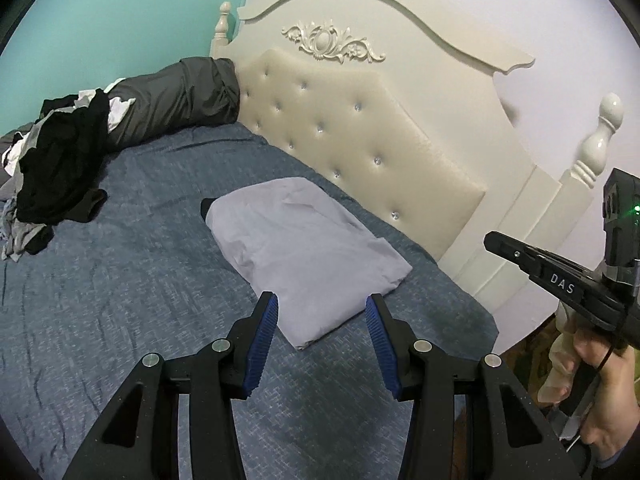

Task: Fold clothes

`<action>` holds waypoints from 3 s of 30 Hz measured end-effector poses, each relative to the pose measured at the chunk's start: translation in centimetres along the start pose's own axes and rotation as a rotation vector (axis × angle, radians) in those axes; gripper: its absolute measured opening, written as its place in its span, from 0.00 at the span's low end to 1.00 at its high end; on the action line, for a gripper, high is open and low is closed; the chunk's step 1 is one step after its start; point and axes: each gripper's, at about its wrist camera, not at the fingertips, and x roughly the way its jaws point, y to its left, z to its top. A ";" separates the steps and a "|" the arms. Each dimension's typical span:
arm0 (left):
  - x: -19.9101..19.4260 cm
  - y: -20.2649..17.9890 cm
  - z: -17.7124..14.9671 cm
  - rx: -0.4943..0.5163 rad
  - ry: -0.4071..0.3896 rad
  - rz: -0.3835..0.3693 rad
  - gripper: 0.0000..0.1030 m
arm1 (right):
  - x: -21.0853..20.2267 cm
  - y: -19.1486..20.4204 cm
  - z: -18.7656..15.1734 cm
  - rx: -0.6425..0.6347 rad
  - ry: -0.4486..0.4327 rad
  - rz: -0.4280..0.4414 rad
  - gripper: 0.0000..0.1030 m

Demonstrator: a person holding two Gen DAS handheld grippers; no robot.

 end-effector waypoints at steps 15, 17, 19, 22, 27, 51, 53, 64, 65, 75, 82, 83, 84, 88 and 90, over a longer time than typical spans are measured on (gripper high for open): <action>-5.8 -1.1 -1.4 0.041 -0.050 0.014 0.61 | -6.8 2.7 -2.6 0.030 -0.036 -0.013 0.02; -6.5 -1.2 -1.8 0.047 -0.057 0.015 0.61 | -7.5 3.0 -3.0 0.037 -0.038 -0.012 0.02; -7.1 -1.2 -2.2 0.049 -0.060 0.012 0.62 | -8.3 3.4 -3.5 0.043 -0.044 -0.014 0.02; -8.0 -1.3 -2.9 0.053 -0.063 0.009 0.63 | -9.5 4.0 -4.2 0.051 -0.047 -0.011 0.02; -9.9 -1.5 -3.6 0.068 -0.080 0.014 0.65 | -11.1 5.2 -5.2 0.045 -0.056 -0.011 0.02; -14.8 -2.7 -6.2 0.109 -0.122 0.003 0.74 | -16.8 7.1 -9.0 0.066 -0.116 -0.063 0.42; -15.0 -2.8 -6.4 0.112 -0.124 0.006 0.75 | -17.1 7.2 -9.3 0.063 -0.121 -0.067 0.50; -16.1 -2.9 -7.3 0.118 -0.143 0.013 0.85 | -18.5 7.7 -10.6 0.069 -0.136 -0.084 0.66; -16.2 -2.8 -7.4 0.116 -0.144 0.013 0.85 | -18.6 7.7 -10.7 0.071 -0.135 -0.085 0.66; -17.0 -2.4 -8.5 0.108 -0.157 0.035 1.00 | -19.3 8.1 -11.9 0.088 -0.146 -0.092 0.93; -17.4 -2.0 -8.9 0.097 -0.159 0.047 1.00 | -19.6 8.3 -12.8 0.096 -0.156 -0.098 0.98; -17.4 -1.9 -9.0 0.094 -0.160 0.048 1.00 | -19.7 8.3 -12.9 0.097 -0.158 -0.100 0.98; -17.5 -1.9 -9.1 0.093 -0.161 0.051 1.00 | -19.7 8.4 -13.0 0.097 -0.160 -0.101 0.98; -17.9 -1.9 -9.4 0.089 -0.164 0.064 1.00 | -19.8 8.6 -13.4 0.098 -0.166 -0.108 0.99; -18.1 -1.9 -9.6 0.092 -0.165 0.064 1.00 | -19.9 8.7 -13.6 0.099 -0.169 -0.111 0.99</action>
